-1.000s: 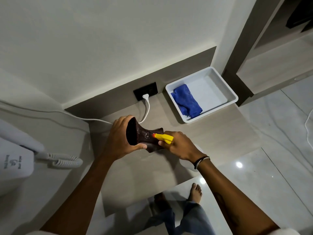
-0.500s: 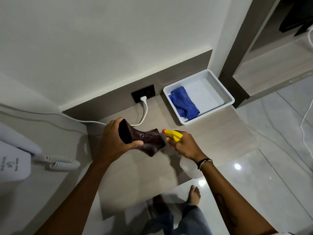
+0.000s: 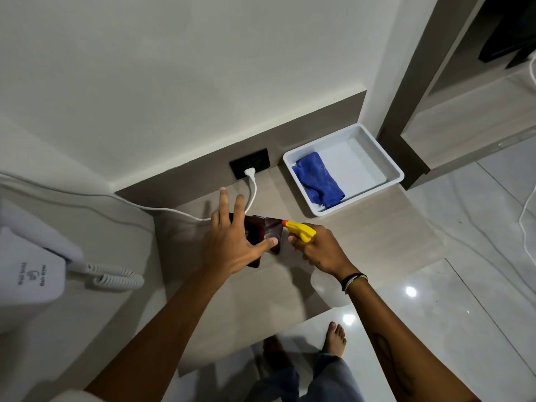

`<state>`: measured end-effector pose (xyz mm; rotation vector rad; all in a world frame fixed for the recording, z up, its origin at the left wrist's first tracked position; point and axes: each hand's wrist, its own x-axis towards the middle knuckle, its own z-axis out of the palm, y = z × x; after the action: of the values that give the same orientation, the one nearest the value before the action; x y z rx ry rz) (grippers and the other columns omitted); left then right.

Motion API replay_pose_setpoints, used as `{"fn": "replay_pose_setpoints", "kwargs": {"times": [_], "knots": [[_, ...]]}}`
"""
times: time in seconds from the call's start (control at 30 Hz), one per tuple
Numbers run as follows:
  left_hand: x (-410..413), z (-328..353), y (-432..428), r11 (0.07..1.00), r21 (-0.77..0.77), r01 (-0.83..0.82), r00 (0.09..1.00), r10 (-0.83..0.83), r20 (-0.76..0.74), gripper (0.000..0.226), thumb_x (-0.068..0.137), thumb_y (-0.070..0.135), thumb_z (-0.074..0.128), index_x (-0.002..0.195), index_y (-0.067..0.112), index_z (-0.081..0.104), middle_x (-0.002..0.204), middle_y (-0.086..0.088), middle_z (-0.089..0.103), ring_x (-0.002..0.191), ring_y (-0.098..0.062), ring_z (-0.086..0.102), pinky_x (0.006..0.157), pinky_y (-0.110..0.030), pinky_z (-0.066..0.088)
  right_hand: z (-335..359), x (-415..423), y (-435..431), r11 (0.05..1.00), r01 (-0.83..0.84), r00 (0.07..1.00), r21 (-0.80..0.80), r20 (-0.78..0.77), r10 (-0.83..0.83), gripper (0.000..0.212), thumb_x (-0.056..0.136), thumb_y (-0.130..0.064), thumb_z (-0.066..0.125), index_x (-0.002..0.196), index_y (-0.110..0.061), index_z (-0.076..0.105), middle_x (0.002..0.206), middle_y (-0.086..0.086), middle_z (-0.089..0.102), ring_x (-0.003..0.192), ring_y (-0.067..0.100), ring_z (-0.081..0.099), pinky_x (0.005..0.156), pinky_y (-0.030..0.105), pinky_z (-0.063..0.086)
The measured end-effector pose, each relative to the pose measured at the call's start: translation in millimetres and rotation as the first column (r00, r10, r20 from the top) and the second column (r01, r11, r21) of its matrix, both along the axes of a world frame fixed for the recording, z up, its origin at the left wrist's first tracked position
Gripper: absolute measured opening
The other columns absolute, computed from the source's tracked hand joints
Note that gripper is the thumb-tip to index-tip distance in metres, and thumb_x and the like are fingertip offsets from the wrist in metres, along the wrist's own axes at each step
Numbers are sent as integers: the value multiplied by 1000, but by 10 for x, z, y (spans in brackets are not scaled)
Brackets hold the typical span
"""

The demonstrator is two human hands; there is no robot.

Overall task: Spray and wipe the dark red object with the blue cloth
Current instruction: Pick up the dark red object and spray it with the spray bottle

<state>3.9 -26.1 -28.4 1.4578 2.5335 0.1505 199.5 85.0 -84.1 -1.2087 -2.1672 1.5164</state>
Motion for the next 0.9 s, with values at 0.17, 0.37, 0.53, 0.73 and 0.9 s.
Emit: {"fn": "replay_pose_setpoints", "kwargs": {"times": [0.17,0.37,0.53,0.73,0.9], "knots": [[201,16,65,988,137,64,980,-37,-195,76,95,77,34,157,33,36,173,-10,15,151,-41,28,96,-60,55,0,52,14,1000,10,1000,1,23,-10,28,102,-37,70,122,-18,75,96,5,78,79,27,71,80,52,65],[176,139,132,992,-101,76,991,-87,-101,123,67,103,34,163,30,14,175,-6,4,158,-41,6,111,-66,40,8,106,48,1000,21,1000,-5,10,-21,28,102,-39,70,126,-25,76,98,6,80,75,20,67,81,50,66],[68,216,185,926,-303,226,943,-286,-169,137,64,84,72,164,24,0,174,-9,5,159,-37,5,126,-59,11,29,130,41,999,30,1000,-20,-3,-30,27,102,-40,71,120,-20,76,94,-1,77,70,12,64,79,43,63],[-6,165,-7,953,-14,304,939,-302,-164,106,63,51,92,146,1,48,143,-17,57,134,-36,51,115,-45,43,74,156,-14,999,-50,999,11,-21,50,29,104,-33,70,127,-18,77,96,7,78,73,20,63,81,50,62],[-283,178,-190,996,78,47,997,-51,56,113,48,58,97,139,7,52,128,-13,59,115,-32,56,94,-44,50,107,146,-91,996,-94,995,-5,-15,94,28,103,-34,71,117,-11,77,95,5,76,77,21,66,81,53,62]]}}
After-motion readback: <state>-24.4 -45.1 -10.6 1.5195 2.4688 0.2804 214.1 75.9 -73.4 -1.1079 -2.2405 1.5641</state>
